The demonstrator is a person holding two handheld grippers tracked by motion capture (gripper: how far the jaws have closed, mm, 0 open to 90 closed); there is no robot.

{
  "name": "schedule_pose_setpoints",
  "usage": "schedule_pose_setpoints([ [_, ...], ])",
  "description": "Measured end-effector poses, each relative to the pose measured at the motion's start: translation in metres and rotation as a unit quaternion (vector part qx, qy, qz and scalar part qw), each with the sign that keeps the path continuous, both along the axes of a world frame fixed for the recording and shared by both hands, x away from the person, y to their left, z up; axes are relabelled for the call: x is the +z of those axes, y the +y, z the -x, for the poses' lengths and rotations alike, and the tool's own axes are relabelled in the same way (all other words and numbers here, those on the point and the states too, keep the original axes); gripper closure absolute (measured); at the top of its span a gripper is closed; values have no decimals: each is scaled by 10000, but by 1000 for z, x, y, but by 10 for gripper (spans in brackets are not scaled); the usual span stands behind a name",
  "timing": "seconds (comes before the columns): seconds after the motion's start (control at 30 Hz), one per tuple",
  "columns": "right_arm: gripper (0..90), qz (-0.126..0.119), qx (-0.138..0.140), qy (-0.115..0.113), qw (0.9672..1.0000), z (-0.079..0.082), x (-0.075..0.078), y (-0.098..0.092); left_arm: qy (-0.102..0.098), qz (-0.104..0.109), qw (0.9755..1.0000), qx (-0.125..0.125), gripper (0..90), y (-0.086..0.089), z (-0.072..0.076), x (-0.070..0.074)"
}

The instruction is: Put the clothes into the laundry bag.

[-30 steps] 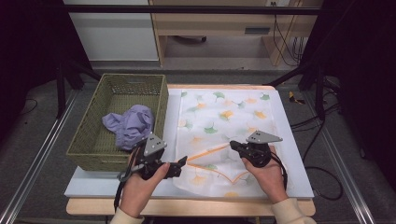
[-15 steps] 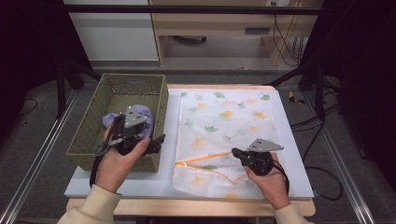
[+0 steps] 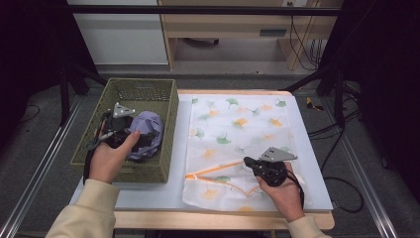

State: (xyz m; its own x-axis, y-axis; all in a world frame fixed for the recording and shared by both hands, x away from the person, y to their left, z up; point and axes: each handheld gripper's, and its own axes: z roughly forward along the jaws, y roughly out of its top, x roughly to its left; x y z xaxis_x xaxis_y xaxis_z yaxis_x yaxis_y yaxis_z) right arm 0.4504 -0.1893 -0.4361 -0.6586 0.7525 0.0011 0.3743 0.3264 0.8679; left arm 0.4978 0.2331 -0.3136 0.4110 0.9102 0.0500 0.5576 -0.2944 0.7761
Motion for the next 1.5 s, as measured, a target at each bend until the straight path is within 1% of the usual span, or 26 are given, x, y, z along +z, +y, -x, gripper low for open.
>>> schedule_pose_setpoints([
  [0.07, 886, -51, -17, 27, 10000, 1, 0, -2, 18, -37, 10000, 53, 74, 6, -10, -2],
  [0.13, 886, -84, -30, 58, 9999, 2, -1, -4, 159, -72, 9998, 98, 75, 11, -22, -5],
  [0.2, 885, 93, -5, -19, 10000, 4, -1, -4, 226, -209, 9995, 79, 74, 15, -31, -8],
  [0.23, 886, 131, 12, -27, 9999, 5, -1, -3, 258, -232, 9994, 79, 74, 18, -36, -10],
  [0.3, 885, 167, 38, -29, 9998, 5, -2, -2, 435, -224, 9988, 54, 74, 22, -44, -16],
  [0.33, 886, 208, 48, -26, 9998, 5, -3, -2, 468, -217, 9986, 85, 73, 23, -47, -19],
  [0.37, 885, 233, 50, -24, 9997, 5, -3, -2, 532, -294, 9981, 44, 73, 24, -50, -22],
  [0.4, 885, 216, 59, -15, 9997, 4, -4, -2, 585, -322, 9978, 47, 74, 25, -52, -24],
  [0.47, 885, 212, 55, 5, 9998, 4, -4, -2, 766, -406, 9961, 158, 74, 27, -56, -29],
  [0.5, 885, 212, 71, 23, 9997, 4, -5, -2, 756, -477, 9957, 252, 73, 29, -58, -32],
  [0.53, 885, 224, 88, 26, 9997, 4, -5, -2, 764, -492, 9954, 294, 75, 31, -60, -33],
  [0.6, 885, 250, 93, 41, 9996, 3, -7, -2, 852, -327, 9954, 298, 76, 34, -65, -37],
  [0.63, 885, 245, 90, 49, 9996, 3, -7, -2, 879, -283, 9953, 296, 75, 36, -67, -38],
  [0.67, 885, 245, 78, 69, 9996, 4, -7, -2, 901, -281, 9950, 320, 75, 36, -69, -40],
  [0.7, 885, 245, 82, 73, 9996, 4, -7, -2, 959, -343, 9943, 311, 75, 37, -72, -42],
  [0.73, 885, 238, 91, 74, 9996, 3, -7, -3, 983, -343, 9941, 305, 75, 37, -74, -43],
  [0.77, 885, 248, 96, 64, 9996, 2, -7, -3, 963, -312, 9944, 301, 75, 37, -76, -45],
  [0.87, 885, 262, 104, 89, 9996, 1, -9, -5, 869, -343, 9951, 317, 75, 37, -80, -46],
  [1.0, 885, 261, 100, 96, 9996, 0, -10, -6, 846, -356, 9952, 326, 74, 37, -85, -50],
  [1.07, 885, 276, 108, 95, 9995, 0, -9, -6, 942, -327, 9946, 291, 73, 37, -88, -53],
  [1.1, 885, 282, 111, 98, 9995, 0, -10, -5, 980, -352, 9942, 271, 71, 38, -90, -56],
  [1.2, 885, 277, 110, 113, 9995, 0, -10, -6, 1029, -326, 9937, 296, 71, 39, -94, -61],
  [1.3, 885, 267, 108, 117, 9995, -1, -10, -7, 1120, -282, 9931, 195, 70, 37, -97, -64],
  [1.33, 885, 264, 107, 123, 9995, -1, -10, -7, 1186, -272, 9925, 133, 64, 35, -97, -65],
  [1.4, 885, 271, 120, 126, 9995, -2, -11, -7, 1179, -321, 9925, 90, 58, 32, -99, -66],
  [1.5, 885, 288, 111, 142, 9994, -2, -11, -7, 1231, -347, 9918, 36, 56, 29, -100, -68],
])
